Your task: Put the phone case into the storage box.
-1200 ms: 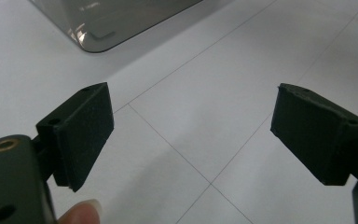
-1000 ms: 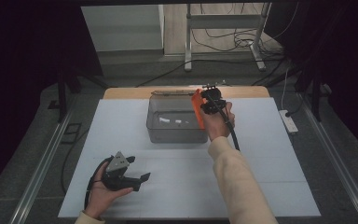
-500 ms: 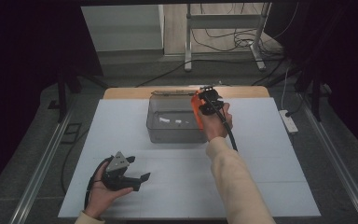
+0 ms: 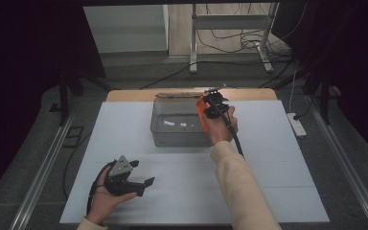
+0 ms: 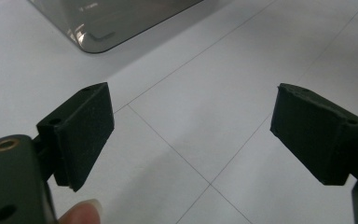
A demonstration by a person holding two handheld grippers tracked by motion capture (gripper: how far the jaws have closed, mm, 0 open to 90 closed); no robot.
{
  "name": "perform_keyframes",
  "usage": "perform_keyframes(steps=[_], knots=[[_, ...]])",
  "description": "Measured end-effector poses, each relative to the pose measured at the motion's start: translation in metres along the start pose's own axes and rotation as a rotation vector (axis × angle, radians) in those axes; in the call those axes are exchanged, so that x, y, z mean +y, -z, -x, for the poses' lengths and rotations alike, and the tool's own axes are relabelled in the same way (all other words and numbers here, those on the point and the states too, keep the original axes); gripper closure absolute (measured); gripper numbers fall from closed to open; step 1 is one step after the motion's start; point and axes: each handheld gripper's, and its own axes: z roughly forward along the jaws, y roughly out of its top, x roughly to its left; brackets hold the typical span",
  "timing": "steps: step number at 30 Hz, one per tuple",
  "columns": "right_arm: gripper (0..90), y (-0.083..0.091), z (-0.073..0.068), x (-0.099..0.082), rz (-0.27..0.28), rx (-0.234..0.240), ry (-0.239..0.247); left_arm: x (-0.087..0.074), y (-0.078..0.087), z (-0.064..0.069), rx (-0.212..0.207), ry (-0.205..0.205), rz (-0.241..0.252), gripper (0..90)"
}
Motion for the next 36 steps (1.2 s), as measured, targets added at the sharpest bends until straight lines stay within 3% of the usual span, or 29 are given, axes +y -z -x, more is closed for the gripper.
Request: perform_keyframes(steps=[36], knots=[[80.1, -0.011, -0.004, -0.003, -0.030, -0.018, 0.007, 0.000, 0.000, 0.000, -0.001, -0.002, -0.001, 13.2]])
